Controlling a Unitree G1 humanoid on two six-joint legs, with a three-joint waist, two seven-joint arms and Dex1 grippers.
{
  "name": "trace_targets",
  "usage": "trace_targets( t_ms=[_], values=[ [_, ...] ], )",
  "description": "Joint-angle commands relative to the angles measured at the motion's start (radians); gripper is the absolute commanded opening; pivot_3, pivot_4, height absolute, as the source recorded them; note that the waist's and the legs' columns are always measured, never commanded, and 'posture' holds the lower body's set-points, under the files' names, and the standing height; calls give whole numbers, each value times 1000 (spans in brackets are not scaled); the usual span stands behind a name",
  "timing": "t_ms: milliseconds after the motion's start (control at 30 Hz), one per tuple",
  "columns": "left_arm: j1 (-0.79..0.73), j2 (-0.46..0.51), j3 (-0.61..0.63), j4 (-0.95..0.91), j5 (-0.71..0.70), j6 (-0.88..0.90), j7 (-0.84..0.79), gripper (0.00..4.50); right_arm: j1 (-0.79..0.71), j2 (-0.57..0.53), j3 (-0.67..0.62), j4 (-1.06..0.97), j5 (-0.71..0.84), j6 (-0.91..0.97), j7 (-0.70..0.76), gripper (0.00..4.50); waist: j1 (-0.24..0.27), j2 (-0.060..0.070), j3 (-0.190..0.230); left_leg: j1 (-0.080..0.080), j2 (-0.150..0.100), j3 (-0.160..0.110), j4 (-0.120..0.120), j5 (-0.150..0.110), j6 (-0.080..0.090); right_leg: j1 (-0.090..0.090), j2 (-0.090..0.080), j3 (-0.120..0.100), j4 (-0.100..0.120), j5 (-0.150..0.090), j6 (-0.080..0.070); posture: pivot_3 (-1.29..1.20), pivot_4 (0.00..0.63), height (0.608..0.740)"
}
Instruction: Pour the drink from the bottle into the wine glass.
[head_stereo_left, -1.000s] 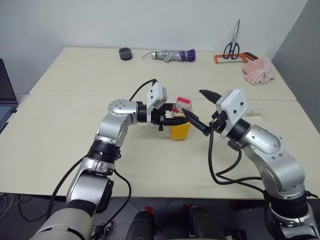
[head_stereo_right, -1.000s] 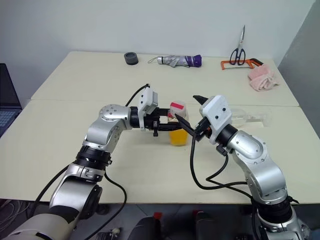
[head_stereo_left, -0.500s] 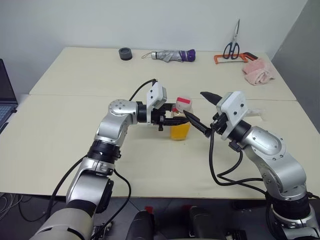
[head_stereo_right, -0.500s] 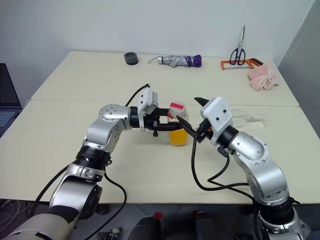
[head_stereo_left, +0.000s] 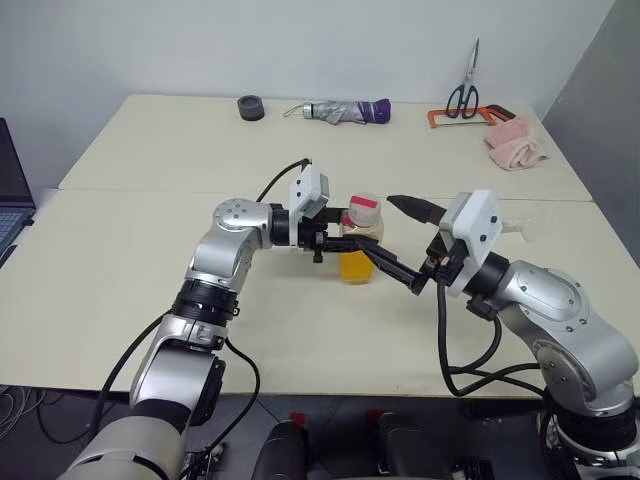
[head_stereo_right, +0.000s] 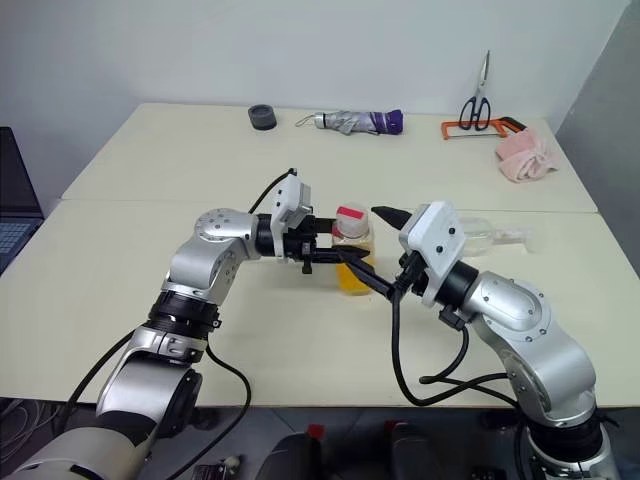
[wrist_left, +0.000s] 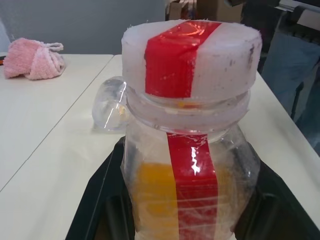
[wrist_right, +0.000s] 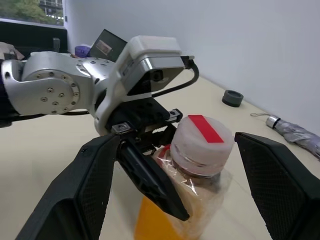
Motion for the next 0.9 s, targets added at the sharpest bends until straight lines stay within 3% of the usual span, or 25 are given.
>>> trace_targets(
  t_ms=[33, 333, 900],
  values=[
    [-52, 8, 33, 1, -30, -19, -27, 1887, -48, 11, 23, -4, -47, -26, -38, 3938, -1, 0, 0, 0, 0, 0, 0, 0, 0, 0, 0, 0, 0, 0, 0, 0, 150, 740],
    [-66, 10, 32, 26, -18, -33, -60, 1887, -102, 50, 97, 96, -169, -107, -66, 3938, 0, 0, 0, 0, 0, 0, 0, 0, 0, 0, 0, 0, 0, 0, 0, 0, 150, 740],
    [-61, 11, 28, 21, -12, -44, -67, 1887, -129, 82, 86, 148, -228, -120, -68, 3938, 0, 0, 0, 0, 0, 0, 0, 0, 0, 0, 0, 0, 0, 0, 0, 0, 150, 740]
  ],
)
